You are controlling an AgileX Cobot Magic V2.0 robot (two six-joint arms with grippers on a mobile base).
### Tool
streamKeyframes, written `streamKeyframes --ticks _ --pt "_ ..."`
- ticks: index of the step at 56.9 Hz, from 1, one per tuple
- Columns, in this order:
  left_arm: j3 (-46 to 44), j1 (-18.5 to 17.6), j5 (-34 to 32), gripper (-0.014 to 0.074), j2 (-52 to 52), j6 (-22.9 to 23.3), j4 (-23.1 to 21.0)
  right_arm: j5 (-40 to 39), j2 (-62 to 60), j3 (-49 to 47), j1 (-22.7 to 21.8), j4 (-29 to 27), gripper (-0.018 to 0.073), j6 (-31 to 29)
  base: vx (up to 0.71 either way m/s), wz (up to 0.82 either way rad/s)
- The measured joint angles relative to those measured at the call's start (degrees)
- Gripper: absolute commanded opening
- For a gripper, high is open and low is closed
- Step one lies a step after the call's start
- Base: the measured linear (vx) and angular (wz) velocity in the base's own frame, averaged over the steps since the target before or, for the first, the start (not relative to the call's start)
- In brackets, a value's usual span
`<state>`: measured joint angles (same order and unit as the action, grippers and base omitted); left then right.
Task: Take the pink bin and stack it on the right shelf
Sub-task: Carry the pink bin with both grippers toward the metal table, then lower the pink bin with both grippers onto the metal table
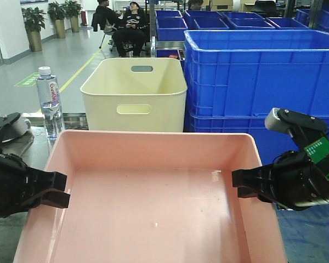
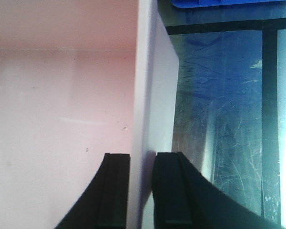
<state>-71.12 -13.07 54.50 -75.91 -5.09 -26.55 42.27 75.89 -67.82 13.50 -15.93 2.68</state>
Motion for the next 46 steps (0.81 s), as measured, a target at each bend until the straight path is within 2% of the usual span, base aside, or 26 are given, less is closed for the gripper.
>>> streamKeyframes --ticks 46 --pt "0.0 0.0 -0.5 -0.0003 0.0 0.0 0.0 -0.1 0.0 0.0 0.0 0.0 -0.0007 0.0 0.00 -0.01"
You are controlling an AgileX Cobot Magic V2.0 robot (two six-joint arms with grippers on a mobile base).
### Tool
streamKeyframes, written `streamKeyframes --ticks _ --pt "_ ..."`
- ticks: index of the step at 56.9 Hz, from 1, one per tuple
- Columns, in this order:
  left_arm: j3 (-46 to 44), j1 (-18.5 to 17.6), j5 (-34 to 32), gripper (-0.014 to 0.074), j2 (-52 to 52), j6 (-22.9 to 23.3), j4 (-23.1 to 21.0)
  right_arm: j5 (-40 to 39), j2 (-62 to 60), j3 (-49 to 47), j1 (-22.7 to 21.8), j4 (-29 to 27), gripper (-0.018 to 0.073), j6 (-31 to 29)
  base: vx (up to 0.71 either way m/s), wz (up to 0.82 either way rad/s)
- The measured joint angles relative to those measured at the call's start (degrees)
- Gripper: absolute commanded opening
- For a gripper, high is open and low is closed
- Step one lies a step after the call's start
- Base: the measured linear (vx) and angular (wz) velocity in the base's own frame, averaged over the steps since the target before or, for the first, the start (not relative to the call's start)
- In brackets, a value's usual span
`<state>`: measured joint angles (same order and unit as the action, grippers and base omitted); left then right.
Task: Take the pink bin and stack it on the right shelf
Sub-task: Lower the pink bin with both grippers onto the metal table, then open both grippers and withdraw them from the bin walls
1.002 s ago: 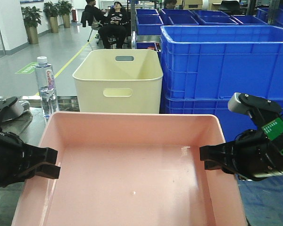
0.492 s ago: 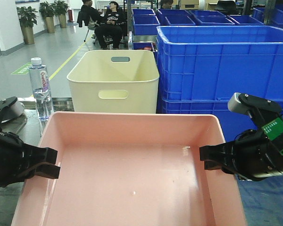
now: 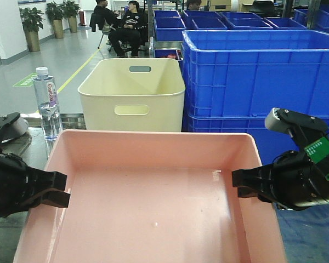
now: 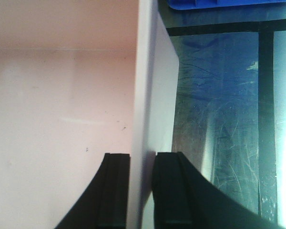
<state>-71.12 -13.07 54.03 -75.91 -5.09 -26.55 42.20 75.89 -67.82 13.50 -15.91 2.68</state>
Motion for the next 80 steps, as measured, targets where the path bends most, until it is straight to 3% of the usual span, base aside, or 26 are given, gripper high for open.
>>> streamKeyframes --ticks 18,33,39,41,47,58,69,80 --pt "0.0 -0.1 -7.6 0.0021 -0.4 -0.6 0.7 -7.9 1.5 0.0 0.0 -0.4 0.0029 -0.4 0.00 0.00" --pt "0.0 -0.1 -8.6 0.0120 -6.7 -0.6 1.2 -8.5 6.5 0.0 0.0 -0.4 0.0132 -0.5 0.00 0.00" --pt "0.0 -0.1 -8.6 0.0201 -8.7 -0.6 1.2 -8.5 8.1 0.0 0.0 -0.3 0.0214 -0.5 0.00 0.00" --pt "0.0 -0.1 -8.6 0.0277 -9.6 -0.6 1.2 -8.5 8.8 0.0 0.0 -0.5 0.0288 -0.5 0.00 0.00" --pt "0.0 -0.1 -8.6 0.0391 -10.4 -0.6 1.1 -9.5 9.2 0.0 0.0 -1.1 0.0393 -0.4 0.00 0.00" --pt "0.0 -0.1 -9.4 0.0527 -10.4 -0.6 0.3 -10.4 9.2 0.0 0.0 -1.5 0.0496 -0.2 0.00 0.00" --pt "-0.1 -0.1 -11.1 0.0466 -9.7 -1.8 -0.2 -10.4 9.0 0.0 0.0 -1.5 0.0424 -0.2 0.00 0.00" --pt "-0.1 -0.1 -15.0 0.0213 -4.3 -4.8 1.9 -10.7 5.3 0.0 0.0 -1.5 0.0209 -1.1 0.00 0.00"
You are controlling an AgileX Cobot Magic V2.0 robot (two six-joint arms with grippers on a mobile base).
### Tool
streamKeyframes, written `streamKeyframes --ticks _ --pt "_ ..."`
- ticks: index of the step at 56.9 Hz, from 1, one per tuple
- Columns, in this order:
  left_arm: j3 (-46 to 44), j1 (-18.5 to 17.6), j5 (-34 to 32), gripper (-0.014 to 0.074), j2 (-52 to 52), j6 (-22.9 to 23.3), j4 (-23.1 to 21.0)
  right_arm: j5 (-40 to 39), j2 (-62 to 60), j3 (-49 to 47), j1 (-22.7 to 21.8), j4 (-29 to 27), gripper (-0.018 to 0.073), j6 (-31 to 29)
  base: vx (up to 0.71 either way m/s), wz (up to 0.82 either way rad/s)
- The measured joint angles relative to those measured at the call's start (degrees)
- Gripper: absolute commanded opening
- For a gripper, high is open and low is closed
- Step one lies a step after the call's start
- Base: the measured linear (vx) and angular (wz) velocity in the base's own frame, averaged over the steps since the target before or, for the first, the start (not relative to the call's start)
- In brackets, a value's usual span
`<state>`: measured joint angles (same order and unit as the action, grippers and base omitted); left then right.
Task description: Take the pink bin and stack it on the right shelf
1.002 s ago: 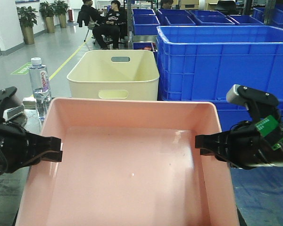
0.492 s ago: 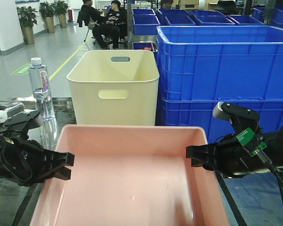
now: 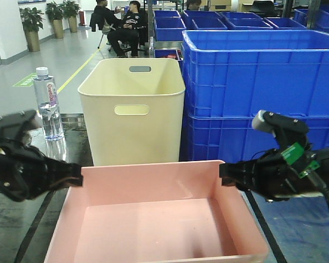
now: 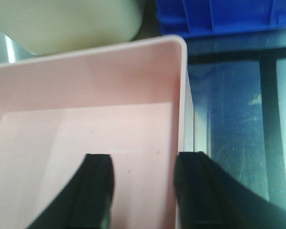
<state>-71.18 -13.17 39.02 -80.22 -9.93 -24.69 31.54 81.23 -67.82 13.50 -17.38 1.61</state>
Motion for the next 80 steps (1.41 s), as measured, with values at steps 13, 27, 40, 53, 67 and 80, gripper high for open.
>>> streamKeyframes --ticks 13,27,40,53,67,80 --pt "4.2 0.0 -6.5 -0.0011 11.8 -3.6 1.2 -0.2 -3.5 0.0 0.0 0.0 -0.0015 0.0 0.00 0.00" --pt "4.7 0.0 -7.2 -0.0009 17.5 -3.9 1.3 -0.2 -3.6 0.0 0.0 0.0 -0.0015 -0.1 0.00 0.00" --pt "5.0 0.0 -7.3 -0.0008 17.5 -3.9 1.5 -0.2 -3.6 0.0 0.0 0.0 -0.0013 -0.1 0.00 0.00" --pt "13.9 0.0 -12.0 -0.0008 23.4 -2.7 10.2 -0.2 -3.6 0.0 0.0 -0.1 -0.0013 -0.1 0.00 0.00" --pt "40.3 0.7 -24.7 -0.0008 44.9 8.9 27.8 -0.2 -3.6 0.0 0.0 -0.1 -0.0013 -0.1 0.00 0.00" --pt "61.2 6.9 -26.0 -0.0008 66.5 16.4 30.3 -0.2 -3.6 0.0 0.0 -0.1 -0.0013 -0.1 0.00 0.00"
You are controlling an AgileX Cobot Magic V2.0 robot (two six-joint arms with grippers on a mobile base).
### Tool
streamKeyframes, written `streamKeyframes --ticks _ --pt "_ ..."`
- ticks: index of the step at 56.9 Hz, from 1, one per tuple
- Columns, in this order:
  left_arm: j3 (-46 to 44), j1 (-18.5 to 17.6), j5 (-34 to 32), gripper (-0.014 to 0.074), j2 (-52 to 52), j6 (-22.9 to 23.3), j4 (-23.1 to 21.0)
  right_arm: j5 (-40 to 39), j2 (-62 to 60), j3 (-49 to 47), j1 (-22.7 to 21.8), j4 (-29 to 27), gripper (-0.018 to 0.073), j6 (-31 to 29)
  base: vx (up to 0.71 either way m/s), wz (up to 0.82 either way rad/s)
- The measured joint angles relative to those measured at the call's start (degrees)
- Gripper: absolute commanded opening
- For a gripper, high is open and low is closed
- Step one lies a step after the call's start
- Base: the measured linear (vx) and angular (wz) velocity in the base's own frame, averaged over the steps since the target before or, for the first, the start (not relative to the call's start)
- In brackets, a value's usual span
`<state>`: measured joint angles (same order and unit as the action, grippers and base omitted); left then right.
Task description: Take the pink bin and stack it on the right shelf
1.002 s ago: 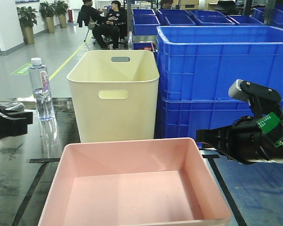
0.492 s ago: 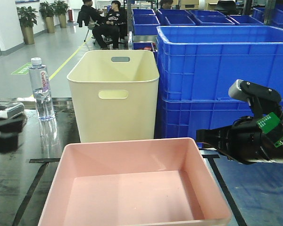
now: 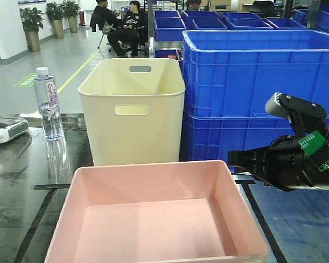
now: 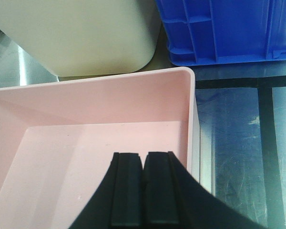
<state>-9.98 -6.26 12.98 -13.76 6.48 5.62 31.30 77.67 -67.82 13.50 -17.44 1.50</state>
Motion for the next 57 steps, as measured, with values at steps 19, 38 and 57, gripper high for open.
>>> streamKeyframes --ticks 19,38,57 --pt "11.5 3.8 1.1 -0.0008 13.7 0.9 -1.5 0.2 0.1 0.0 0.0 -0.2 -0.0013 0.0 0.00 0.00" --pt "11.5 3.8 5.7 -0.0008 13.2 1.0 -2.2 0.4 0.1 0.0 0.0 -0.2 -0.0013 -0.1 0.00 0.00" --pt "11.5 3.8 6.1 -0.0008 13.2 1.1 -2.2 0.4 0.1 0.0 0.0 -0.1 -0.0011 -0.1 0.00 0.00"
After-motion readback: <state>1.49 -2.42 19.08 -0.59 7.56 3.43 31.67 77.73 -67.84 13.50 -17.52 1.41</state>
